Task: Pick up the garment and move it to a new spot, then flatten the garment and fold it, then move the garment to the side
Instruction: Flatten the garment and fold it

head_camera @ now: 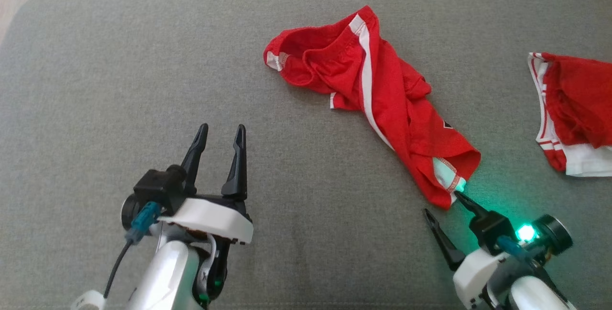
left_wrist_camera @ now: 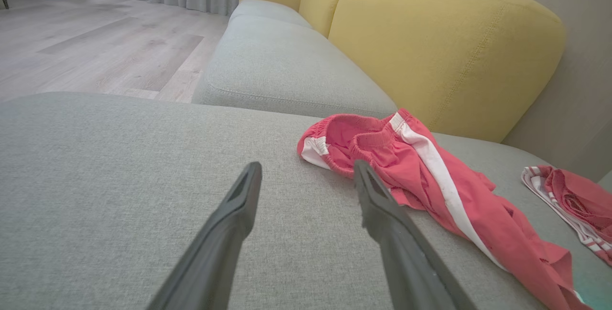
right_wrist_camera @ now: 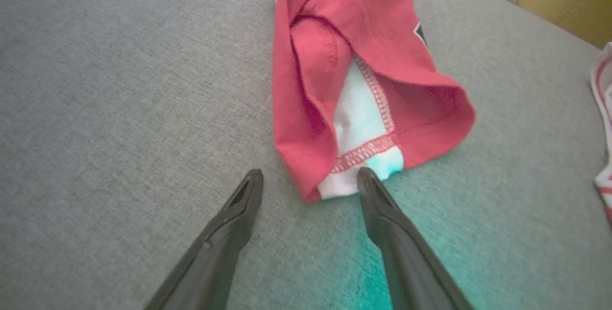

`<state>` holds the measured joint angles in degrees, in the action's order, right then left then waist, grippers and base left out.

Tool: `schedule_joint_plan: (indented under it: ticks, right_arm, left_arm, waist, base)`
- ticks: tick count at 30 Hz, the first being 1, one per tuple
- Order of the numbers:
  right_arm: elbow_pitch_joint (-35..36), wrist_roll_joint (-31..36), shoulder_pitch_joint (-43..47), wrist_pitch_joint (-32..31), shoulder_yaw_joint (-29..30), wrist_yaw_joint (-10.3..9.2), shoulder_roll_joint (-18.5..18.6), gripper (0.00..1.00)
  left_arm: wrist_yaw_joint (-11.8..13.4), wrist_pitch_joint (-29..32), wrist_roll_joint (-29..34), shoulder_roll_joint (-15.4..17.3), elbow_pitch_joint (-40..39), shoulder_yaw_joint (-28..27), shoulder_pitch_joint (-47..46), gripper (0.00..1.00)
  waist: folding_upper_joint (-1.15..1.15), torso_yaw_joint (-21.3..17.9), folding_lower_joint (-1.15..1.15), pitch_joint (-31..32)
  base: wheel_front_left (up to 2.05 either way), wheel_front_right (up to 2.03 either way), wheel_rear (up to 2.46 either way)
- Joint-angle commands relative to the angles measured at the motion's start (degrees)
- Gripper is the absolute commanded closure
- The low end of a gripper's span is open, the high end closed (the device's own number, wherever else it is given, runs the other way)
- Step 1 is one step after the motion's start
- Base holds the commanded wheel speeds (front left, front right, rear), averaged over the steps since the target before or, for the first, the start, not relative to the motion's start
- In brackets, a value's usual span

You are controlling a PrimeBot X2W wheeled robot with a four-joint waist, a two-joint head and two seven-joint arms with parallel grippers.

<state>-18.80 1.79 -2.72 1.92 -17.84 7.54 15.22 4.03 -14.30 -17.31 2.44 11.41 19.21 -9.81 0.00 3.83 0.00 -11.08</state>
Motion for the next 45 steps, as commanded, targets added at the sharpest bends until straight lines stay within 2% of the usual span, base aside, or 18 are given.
schedule_joint_plan:
  ticks: [1,7,8,9,12,17,22,26,28,32,35,37,38,39,45]
  right_arm:
    - [0.67,1.02,-2.21,-0.15,-1.65,-0.05,1.1,0.0]
    - [-2.77,2.52,-4.12,-0.4,-2.86,-0.05,1.13,0.0]
    - [-3.29,2.42,-4.34,-0.52,-2.99,-0.05,1.04,0.27]
    - [-3.68,2.03,-4.58,-0.58,-3.11,-0.05,0.86,1.0]
    - [-3.8,-0.29,-5.4,-0.6,-3.43,-0.05,0.39,1.0]
    - [0.29,-10.9,-6.28,-1.38,-5.22,-0.05,-0.21,1.0]
    - [8.97,-24.13,-6.4,-5.17,-9.93,-0.05,3.51,1.0]
    - [13.72,-32.29,-5.47,-9.42,-11.61,-0.05,6.66,1.0]
    - [14.37,-33.84,-5.3,-10.37,-11.8,-0.05,7.25,1.0]
    - [14.61,-35.69,-5.89,-11.35,-11.16,-0.05,8.61,1.0]
    - [13.93,-36.16,-7.91,-11.16,-12.38,-0.05,8.53,1.0]
    - [13.17,-36.48,-9.94,-10.87,-13.56,-0.05,8.02,1.0]
    - [12.69,-36.7,-11.03,-10.76,-14.26,-0.05,7.73,1.0]
    - [11.66,-36.99,-13.37,-10.42,-15.95,-0.05,7.34,1.0]
    - [7.87,-37.78,-19.67,-8.35,-21.43,-0.05,6.54,1.0]
  left_arm:
    - [-0.04,-0.7,0.08,0.43,-1.43,-1.72,-2.66,0.0]
    - [-0.01,-0.7,0.13,0.43,-1.2,-1.43,-3.16,0.0]
    - [0.02,-0.7,0.12,0.43,-1.16,-1.36,-3.26,0.0]
    - [0.07,-0.7,0.09,0.43,-1.14,-1.33,-3.35,0.0]
    - [0.18,-0.7,0.16,0.43,-1.21,-1.49,-3.51,0.0]
    - [-0.43,-0.7,1.21,0.43,-1.31,-1.8,-4.19,0.0]
    - [-1.55,-0.7,2.69,0.43,-0.94,-1.42,-6.36,0.0]
    - [-3.09,-0.7,4.16,0.43,0.69,-0.52,-9.29,0.0]
    - [-3.71,-0.7,4.38,0.43,1.65,-0.17,-10.26,0.0]
    - [-7.05,0.3,4.97,0.88,7.92,1.82,-16.06,0.0]
    - [-9.53,4.44,2.42,1.32,12.08,2.03,-21.89,0.0]
    - [-10.67,8.67,0.9,2.72,14.77,2.8,-26.45,0.0]
    - [-11.03,11.16,-0.26,3.4,16.11,3.31,-28.75,0.0]
    - [-11.39,16.52,-2.71,5.11,18.83,4.68,-33.38,0.0]
    - [-11.49,27.62,-11.82,11.73,23.61,14.1,-44.48,0.0]
  waist:
    - [0.0,0.27,0.0,-0.27]
    - [0.0,0.76,0.0,-0.73]
    - [0.0,0.82,0.0,-0.74]
    - [0.0,0.84,0.0,-0.73]
    - [0.0,0.51,0.0,-0.6]
    - [0.0,-1.4,0.0,-0.54]
    - [0.0,-4.16,0.0,-0.85]
    - [0.0,-6.64,0.0,-1.25]
    - [0.0,-7.25,0.0,-1.4]
    - [0.0,-9.43,0.0,-2.26]
    - [0.0,-11.16,0.0,-3.22]
    - [0.0,-12.3,0.0,-3.94]
    - [0.0,-12.83,0.0,-4.27]
    - [0.0,-13.89,0.0,-4.91]
    - [0.0,-16.8,0.0,-6.87]
  base:
    - [0.0,0.0,0.0]
    - [0.0,0.0,0.0]
    - [0.0,0.0,0.0]
    - [0.0,0.0,0.0]
    - [0.0,0.0,0.0]
    - [0.0,0.0,0.0]
    - [0.0,0.0,0.0]
    - [0.0,0.0,0.0]
    - [0.0,0.0,0.0]
    - [0.0,0.0,0.0]
    - [0.0,0.0,0.0]
    - [0.0,0.0,0.0]
    - [0.0,0.0,0.0]
    - [0.0,0.0,0.0]
    - [0.0,0.0,0.0]
